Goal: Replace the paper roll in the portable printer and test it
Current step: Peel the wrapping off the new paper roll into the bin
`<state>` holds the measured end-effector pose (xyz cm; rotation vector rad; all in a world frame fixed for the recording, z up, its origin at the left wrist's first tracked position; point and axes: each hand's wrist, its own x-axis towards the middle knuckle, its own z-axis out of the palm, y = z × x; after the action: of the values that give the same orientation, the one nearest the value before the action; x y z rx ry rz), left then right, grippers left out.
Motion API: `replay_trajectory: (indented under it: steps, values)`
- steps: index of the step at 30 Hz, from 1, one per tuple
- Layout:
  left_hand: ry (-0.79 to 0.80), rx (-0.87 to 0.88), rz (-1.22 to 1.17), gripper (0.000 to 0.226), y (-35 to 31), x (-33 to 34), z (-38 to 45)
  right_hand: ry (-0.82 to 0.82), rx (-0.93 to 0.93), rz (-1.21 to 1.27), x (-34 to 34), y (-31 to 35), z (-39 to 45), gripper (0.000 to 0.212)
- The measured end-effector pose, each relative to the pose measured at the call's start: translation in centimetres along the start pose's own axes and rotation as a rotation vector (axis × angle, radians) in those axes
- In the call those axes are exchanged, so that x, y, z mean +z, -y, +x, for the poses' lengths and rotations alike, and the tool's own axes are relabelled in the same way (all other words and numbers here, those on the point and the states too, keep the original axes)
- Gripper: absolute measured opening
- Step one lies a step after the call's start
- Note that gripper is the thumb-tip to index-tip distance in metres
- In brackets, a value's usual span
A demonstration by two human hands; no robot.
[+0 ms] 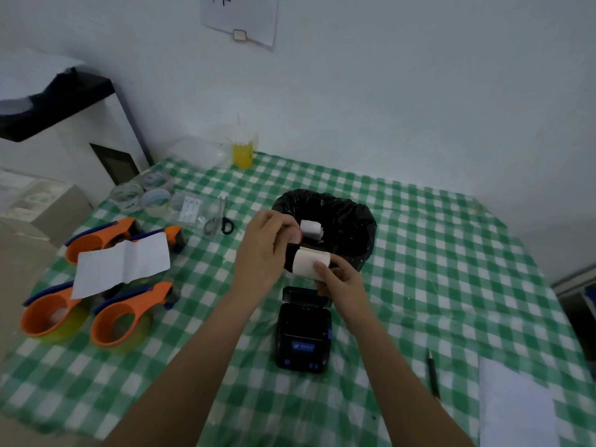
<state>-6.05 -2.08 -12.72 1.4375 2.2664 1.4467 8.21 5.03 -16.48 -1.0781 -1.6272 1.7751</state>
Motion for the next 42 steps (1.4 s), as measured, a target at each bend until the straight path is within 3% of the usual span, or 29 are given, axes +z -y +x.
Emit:
replay_trajectory:
  steps: [6,13,22,35,39,42]
  values:
    - [0.110,-0.114,0.034,0.016,3.1,3.4,2.8,-0.239,0.029,0.064,-1.5,-1.5,1.8,0.023]
    - [0.248,-0.192,0.104,0.019,5.5,8.2,8.8,-0.329,0.018,0.117,-4.0,-1.3,4.1,0.021]
    - [0.439,-0.181,0.364,0.010,7.6,10.9,12.6,-0.359,0.027,0.088,-4.8,-1.2,6.9,0.022]
    - [0.475,-0.084,0.525,0.028,8.9,12.5,12.9,-0.355,0.036,0.101,-5.2,-1.5,7.9,0.028]
    - [0.428,-0.094,0.449,0.026,8.2,12.2,12.4,-0.343,0.031,0.107,-5.3,-1.2,7.6,0.023]
    - [0.438,-0.157,0.235,0.030,6.0,11.4,11.4,-0.337,0.039,0.114,-5.2,-1.1,7.4,0.029]
